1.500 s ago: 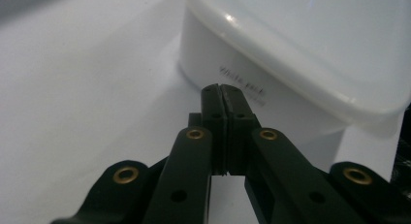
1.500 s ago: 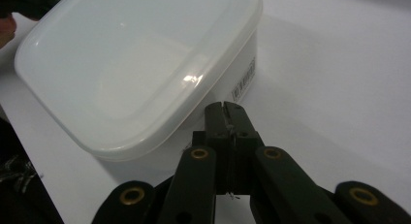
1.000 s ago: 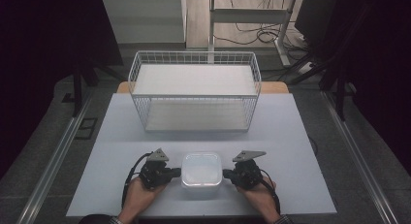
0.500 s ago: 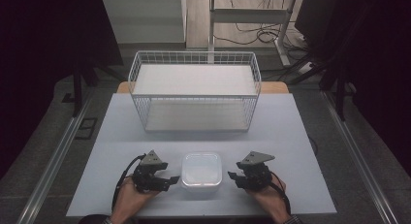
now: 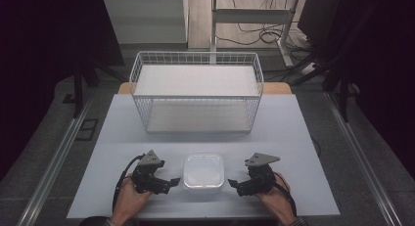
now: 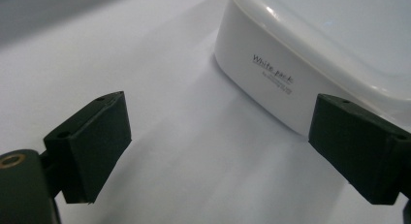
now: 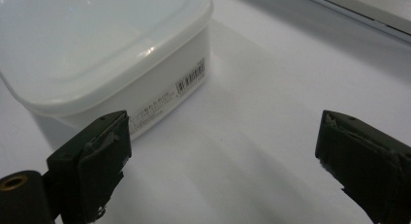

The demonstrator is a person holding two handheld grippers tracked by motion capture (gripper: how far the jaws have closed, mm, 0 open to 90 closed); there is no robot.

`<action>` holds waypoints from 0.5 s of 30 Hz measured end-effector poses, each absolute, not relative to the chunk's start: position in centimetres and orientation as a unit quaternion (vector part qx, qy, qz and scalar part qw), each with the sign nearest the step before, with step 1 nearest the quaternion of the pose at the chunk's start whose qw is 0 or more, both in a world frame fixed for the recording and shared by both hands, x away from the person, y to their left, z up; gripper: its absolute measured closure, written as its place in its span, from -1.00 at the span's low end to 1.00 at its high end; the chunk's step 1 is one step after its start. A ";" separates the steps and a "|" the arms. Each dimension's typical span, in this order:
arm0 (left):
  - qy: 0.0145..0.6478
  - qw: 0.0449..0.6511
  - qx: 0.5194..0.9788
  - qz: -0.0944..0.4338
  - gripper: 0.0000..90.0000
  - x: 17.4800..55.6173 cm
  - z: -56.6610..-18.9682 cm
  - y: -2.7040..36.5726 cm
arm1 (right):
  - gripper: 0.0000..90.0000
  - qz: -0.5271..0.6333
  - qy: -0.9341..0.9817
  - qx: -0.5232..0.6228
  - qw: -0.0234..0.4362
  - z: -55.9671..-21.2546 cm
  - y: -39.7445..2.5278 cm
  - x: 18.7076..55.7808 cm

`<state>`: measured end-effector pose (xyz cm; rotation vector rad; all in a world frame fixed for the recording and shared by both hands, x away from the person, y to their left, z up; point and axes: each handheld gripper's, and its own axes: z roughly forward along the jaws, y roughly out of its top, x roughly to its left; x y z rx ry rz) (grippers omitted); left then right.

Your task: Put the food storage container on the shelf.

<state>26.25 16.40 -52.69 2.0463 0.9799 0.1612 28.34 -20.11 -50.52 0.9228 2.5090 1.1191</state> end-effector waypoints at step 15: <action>0.370 0.462 0.804 0.055 -0.89 26.7 -50.1 16.1 | -0.89 0.438 0.833 0.327 0.080 -47.6 -18.9 29.5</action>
